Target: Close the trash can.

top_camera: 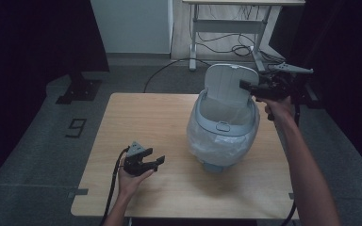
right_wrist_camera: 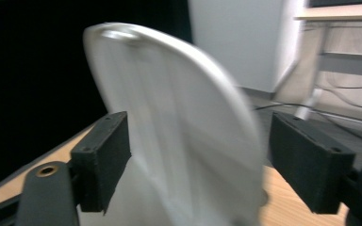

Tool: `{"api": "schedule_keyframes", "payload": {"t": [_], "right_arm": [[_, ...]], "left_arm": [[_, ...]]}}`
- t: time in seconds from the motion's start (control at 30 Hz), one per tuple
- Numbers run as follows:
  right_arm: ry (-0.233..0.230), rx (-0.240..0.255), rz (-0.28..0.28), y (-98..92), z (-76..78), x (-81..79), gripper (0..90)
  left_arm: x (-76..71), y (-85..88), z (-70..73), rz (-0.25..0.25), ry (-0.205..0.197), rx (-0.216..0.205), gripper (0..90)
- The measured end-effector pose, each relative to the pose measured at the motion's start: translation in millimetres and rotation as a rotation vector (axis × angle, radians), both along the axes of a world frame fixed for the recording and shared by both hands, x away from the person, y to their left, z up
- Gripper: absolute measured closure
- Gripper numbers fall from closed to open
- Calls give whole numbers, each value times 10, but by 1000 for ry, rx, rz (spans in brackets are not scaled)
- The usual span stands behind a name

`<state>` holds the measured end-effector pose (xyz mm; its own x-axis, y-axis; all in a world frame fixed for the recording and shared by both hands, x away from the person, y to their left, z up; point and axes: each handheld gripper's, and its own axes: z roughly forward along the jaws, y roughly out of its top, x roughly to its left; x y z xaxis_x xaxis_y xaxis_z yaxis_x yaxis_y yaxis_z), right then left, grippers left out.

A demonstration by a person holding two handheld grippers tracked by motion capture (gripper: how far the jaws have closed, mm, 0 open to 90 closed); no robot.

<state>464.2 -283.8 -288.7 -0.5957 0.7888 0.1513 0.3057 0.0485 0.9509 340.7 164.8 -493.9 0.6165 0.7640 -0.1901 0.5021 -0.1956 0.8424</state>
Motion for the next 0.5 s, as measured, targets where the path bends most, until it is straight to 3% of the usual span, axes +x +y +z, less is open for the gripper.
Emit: {"api": "schedule_keyframes", "payload": {"t": [0.03, 0.13, 0.2, 0.3, 0.5], "right_arm": [[17, 11, 51, 21, 11, -5, 217], [19, -19, 85, 62, 7, -47, 182], [38, 9, 123, 39, 0, -92, 183], [51, 14, 182, 28, -24, -216, 167], [69, -14, 235, 70, -149, -456, 136]], "left_arm": [[0, 1, 1, -1, 0, -1, 330], [4, -2, 4, -6, 5, 2, 329], [6, -12, 3, -10, 9, 1, 328], [9, -22, -2, -14, 12, 4, 326], [1, -59, -9, -23, 22, 12, 323]]}}
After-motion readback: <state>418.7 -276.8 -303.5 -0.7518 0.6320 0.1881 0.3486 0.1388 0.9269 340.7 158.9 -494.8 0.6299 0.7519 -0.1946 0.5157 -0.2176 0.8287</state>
